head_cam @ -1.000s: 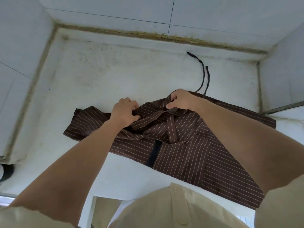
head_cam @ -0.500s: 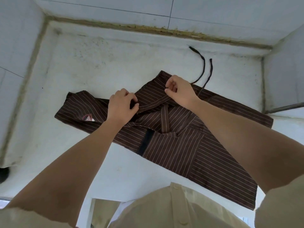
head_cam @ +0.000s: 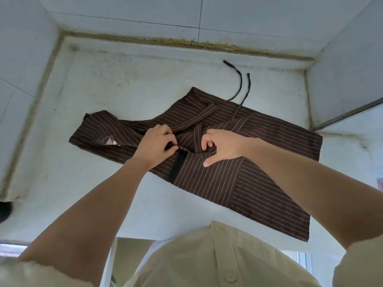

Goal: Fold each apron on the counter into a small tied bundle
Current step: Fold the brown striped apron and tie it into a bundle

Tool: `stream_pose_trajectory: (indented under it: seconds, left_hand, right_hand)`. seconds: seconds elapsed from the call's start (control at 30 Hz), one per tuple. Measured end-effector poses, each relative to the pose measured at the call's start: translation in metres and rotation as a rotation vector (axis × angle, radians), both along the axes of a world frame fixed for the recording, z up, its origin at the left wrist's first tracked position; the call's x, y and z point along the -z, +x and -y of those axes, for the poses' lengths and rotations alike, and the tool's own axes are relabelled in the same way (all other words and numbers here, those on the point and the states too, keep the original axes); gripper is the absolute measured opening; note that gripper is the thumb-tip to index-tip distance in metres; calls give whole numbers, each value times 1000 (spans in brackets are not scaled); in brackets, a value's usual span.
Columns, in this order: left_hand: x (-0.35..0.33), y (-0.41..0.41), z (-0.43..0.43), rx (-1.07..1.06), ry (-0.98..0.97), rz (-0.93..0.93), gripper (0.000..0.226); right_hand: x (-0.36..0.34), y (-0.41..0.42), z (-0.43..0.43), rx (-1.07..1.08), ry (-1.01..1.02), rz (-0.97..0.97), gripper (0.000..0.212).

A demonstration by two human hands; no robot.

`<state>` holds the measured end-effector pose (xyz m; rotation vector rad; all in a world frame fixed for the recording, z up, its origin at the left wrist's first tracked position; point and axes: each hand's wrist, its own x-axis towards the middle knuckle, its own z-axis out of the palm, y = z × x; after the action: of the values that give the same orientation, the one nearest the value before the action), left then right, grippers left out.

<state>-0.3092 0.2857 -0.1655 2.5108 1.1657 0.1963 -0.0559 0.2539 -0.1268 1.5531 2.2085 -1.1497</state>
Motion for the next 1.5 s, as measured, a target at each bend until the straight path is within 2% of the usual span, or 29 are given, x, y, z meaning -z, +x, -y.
stream_pose_trajectory:
  seconds: [0.07,0.1,0.2,0.37,0.5,0.7,0.83,0.93,1.0,1.07,1.13,1.23,1.3,1.4,1.5]
  left_hand:
    - [-3,1,-2,-83,-44,65,12]
    - [-6,2,-4,-126,-82,83,12]
    - [-14,6,-14,-274,-179,128,13]
    - [-17,17,-42,-477,-177,145,18]
    - [-11,25,-68,-584,-169,93,17]
    - [14,31,-87,-529,-133,-5,23]
    - [25,32,-91,-481,-95,-45,33]
    - [26,35,-93,-446,-99,-95,28]
    - [25,38,-91,-439,-102,-132,27]
    - [21,41,-84,-440,-111,-150,27]
    - [21,39,-81,-457,-142,-179,28]
    - [16,30,-65,-506,-216,-202,27]
    - [14,21,-52,-551,-242,-219,27]
    - [11,8,-22,-582,-256,-257,26]
    - [9,1,3,-581,-247,-288,25]
  right_hand:
    - [3,0,2,-49,126,37,28]
    - [0,0,-1,3,174,20,19]
    - [-17,4,-21,319,256,-73,5]
    - [-25,6,-80,501,410,-93,18]
    - [-3,-3,-124,538,451,27,21]
    - [32,-10,-157,542,427,114,20]
    - [50,-12,-161,560,347,114,35]
    - [53,-13,-157,545,447,194,35]
    - [47,-15,-151,597,568,141,34]
    - [35,-18,-132,648,660,-23,29]
    - [24,-26,-108,670,615,-203,20]
    - [19,-35,-49,517,550,-231,15]
    - [31,-34,-12,408,538,-180,32]
    - [54,-20,39,258,415,58,78]
    - [71,8,81,157,357,277,90]
